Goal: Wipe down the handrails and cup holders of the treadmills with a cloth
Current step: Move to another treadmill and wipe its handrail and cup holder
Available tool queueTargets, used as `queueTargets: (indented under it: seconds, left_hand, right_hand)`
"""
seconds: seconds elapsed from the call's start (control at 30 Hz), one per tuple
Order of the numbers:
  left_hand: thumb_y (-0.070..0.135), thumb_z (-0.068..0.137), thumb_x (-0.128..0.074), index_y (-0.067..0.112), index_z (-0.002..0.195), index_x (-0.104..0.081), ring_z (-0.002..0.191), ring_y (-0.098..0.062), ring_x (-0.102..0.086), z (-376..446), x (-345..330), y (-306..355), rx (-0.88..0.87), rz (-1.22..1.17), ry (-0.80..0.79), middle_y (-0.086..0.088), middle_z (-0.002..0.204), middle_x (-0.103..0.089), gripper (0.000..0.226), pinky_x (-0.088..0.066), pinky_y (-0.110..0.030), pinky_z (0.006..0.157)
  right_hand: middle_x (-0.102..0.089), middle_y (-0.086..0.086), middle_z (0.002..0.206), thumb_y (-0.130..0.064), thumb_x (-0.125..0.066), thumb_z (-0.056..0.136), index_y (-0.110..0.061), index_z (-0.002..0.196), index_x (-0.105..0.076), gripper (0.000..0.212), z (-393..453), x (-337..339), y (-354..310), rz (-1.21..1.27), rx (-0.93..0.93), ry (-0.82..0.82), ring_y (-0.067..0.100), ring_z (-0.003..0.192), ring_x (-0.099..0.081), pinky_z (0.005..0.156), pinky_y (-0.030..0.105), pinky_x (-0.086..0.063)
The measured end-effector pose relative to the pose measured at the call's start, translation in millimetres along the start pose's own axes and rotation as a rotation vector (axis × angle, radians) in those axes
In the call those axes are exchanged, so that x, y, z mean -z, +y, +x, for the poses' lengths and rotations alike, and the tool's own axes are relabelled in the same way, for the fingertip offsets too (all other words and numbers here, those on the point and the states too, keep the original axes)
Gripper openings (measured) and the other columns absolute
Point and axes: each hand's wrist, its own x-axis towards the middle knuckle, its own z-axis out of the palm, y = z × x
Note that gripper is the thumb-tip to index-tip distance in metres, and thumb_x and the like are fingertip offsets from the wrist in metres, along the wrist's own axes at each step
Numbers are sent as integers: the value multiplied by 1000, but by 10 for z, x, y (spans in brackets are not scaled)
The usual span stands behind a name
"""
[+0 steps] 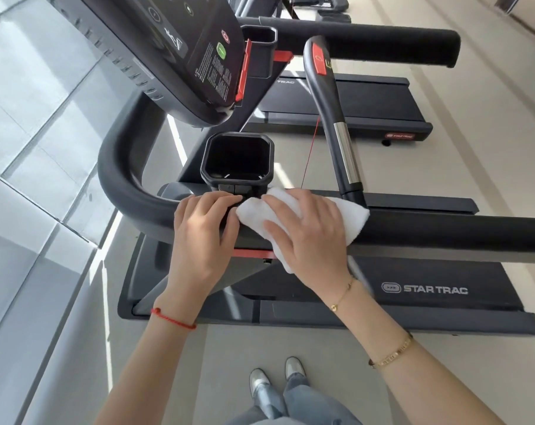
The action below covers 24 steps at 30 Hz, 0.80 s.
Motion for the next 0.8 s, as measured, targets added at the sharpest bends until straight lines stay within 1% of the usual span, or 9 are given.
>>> queueTargets:
  seconds: [0.07,0.13,0.23,0.33,0.4,0.53,0.63,0.7,0.8]
  left_hand:
    - [16,99,-54,15,116,-69,110,-22,-56,-6,-1,-4,-3,-3,4,1,116,-67,22,-30,-36,110]
    - [16,99,-54,15,116,-69,110,-22,-57,-7,6,-7,-3,-1,11,0,115,-67,23,-30,-34,110]
    - [17,100,-53,15,116,-69,109,-22,-57,-4,1,4,-7,-11,18,1,115,-67,23,-31,-35,111]
    - [17,100,-53,15,114,-69,108,-21,-56,-11,-13,8,-6,-10,34,1,114,-67,22,-30,-33,111]
    - [17,100,-53,15,113,-69,108,-22,-56,-7,-29,15,7,-3,37,1,114,-67,22,-29,-32,110]
    - [18,100,-52,17,111,-70,107,-20,-54,3,-54,9,10,-1,36,2,112,-66,21,-28,-28,105]
    - [19,100,-53,17,112,-70,107,-22,-56,12,-50,-6,11,9,31,2,113,-67,22,-33,-36,107]
    - [19,100,-52,17,113,-70,106,-22,-56,10,-47,3,13,22,33,2,113,-66,23,-36,-41,107]
    - [18,100,-51,16,113,-70,106,-22,-57,3,-47,36,17,32,34,2,114,-66,23,-35,-42,108]
  right_hand:
    - [-57,7,123,-47,-38,102,-27,134,-55,41,-46,-12,36,-18,101,-25,26,100,-55,93,40,-42]
    - [-56,6,123,-48,-40,102,-26,136,-53,42,-98,59,207,-19,161,-49,26,103,-55,96,39,-41]
    - [-60,3,103,-47,-34,102,-21,122,-61,43,-120,216,519,6,5,-32,23,85,-56,81,36,-43]
    - [-60,2,84,-45,-32,100,-20,107,-66,42,-9,247,531,5,-118,-47,23,68,-55,66,33,-40]
    - [-62,2,86,-44,-35,99,-22,109,-67,40,78,192,358,18,-77,-69,23,68,-56,65,31,-40]
    - [-59,4,96,-46,-41,99,-25,120,-64,38,100,73,92,39,37,-65,22,77,-56,74,35,-45]
    - [-60,6,99,-45,-41,100,-22,124,-63,40,24,142,240,36,112,-72,23,80,-58,76,37,-48]
    - [-61,5,93,-44,-41,100,-21,118,-65,38,-43,225,477,12,64,-68,23,73,-57,69,36,-47]
    - [-57,1,75,-45,-37,97,-20,97,-66,38,-5,262,630,-6,-151,-65,20,60,-50,58,29,-35]
